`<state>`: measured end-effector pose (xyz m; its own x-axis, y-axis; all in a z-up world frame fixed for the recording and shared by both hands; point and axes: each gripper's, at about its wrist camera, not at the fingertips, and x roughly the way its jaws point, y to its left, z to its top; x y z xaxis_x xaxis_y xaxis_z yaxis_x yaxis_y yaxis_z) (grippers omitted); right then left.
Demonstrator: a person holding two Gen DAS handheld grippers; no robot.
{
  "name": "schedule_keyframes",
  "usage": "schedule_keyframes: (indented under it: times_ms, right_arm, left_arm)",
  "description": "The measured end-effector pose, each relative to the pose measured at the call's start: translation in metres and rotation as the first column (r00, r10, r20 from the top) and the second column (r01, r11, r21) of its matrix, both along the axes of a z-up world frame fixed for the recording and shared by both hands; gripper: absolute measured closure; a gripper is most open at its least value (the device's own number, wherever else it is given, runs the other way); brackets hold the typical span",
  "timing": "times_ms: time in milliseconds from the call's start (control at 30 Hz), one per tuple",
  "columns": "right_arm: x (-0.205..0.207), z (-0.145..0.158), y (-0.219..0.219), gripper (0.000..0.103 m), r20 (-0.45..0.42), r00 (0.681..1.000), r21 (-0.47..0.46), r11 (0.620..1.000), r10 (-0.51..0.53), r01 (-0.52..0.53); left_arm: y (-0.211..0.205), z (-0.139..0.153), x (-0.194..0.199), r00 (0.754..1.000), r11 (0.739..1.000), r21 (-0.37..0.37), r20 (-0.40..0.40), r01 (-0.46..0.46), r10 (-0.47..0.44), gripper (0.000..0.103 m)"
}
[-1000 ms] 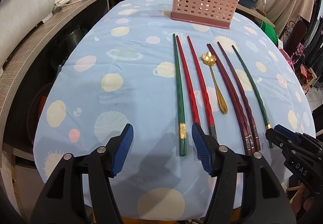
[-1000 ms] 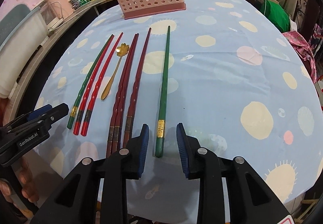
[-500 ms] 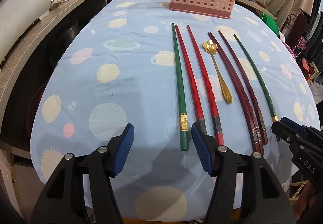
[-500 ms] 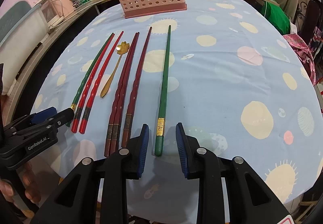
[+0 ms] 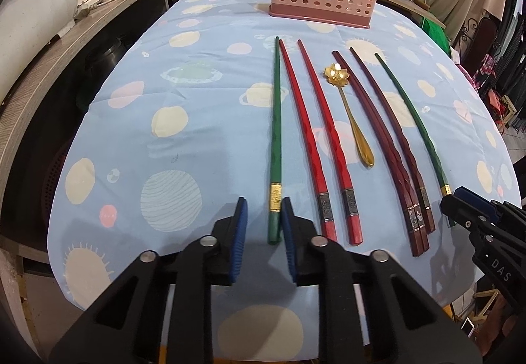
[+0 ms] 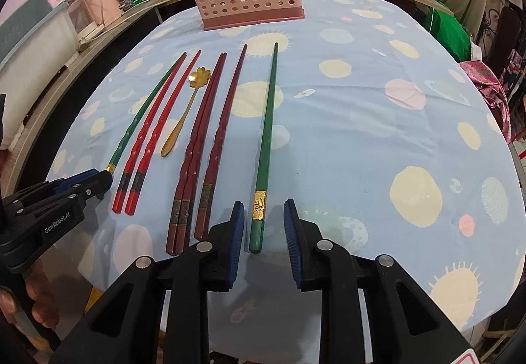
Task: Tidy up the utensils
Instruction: 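Grasp a green chopstick with the left tool while the right tool grasps the other green chopstick, then lift the green chopstick with the left tool while the right tool carries its green chopstick to the holder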
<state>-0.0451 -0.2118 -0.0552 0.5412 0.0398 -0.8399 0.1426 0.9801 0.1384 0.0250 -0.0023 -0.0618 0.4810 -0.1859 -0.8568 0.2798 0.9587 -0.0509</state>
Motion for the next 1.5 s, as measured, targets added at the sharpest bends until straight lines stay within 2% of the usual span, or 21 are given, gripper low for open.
schedule_keyframes:
  times_ms: [100, 233, 433, 733, 1167, 1500]
  right_arm:
    - [0.000, 0.000, -0.001, 0.086, 0.001, 1.000, -0.010, 1.000, -0.004, 0.004]
    - [-0.001, -0.001, -0.004, 0.095, 0.005, 1.000, -0.016, 1.000, -0.013, 0.013]
    - [-0.002, -0.001, -0.007, 0.095, 0.006, 1.000, -0.005, 1.000, -0.015, 0.015]
    - [-0.008, 0.011, -0.009, 0.095, 0.033, 0.999, 0.008, 1.000, -0.024, 0.024]
    - [-0.009, 0.073, -0.029, 0.095, 0.170, 0.983, 0.039, 0.997, -0.065, 0.059]
    - [0.014, 0.134, -0.059, 0.095, 0.300, 0.947, 0.101, 0.991, -0.112, 0.086]
  left_arm:
    - [-0.001, 0.000, 0.001, 1.000, 1.000, -0.013, -0.009, 0.007, -0.007, 0.096]
    - [0.000, 0.000, 0.002, 1.000, 0.999, -0.032, -0.021, 0.007, -0.008, 0.096]
    - [0.005, 0.001, 0.004, 0.999, 0.997, -0.080, -0.053, -0.005, 0.001, 0.096]
    - [0.009, 0.014, 0.002, 0.999, 0.994, -0.111, -0.050, -0.021, 0.015, 0.096]
    - [0.016, 0.077, 0.005, 0.998, 0.981, -0.195, 0.050, -0.024, 0.034, 0.096]
    - [0.016, 0.132, 0.033, 0.985, 0.972, -0.235, 0.160, -0.024, 0.062, 0.096]
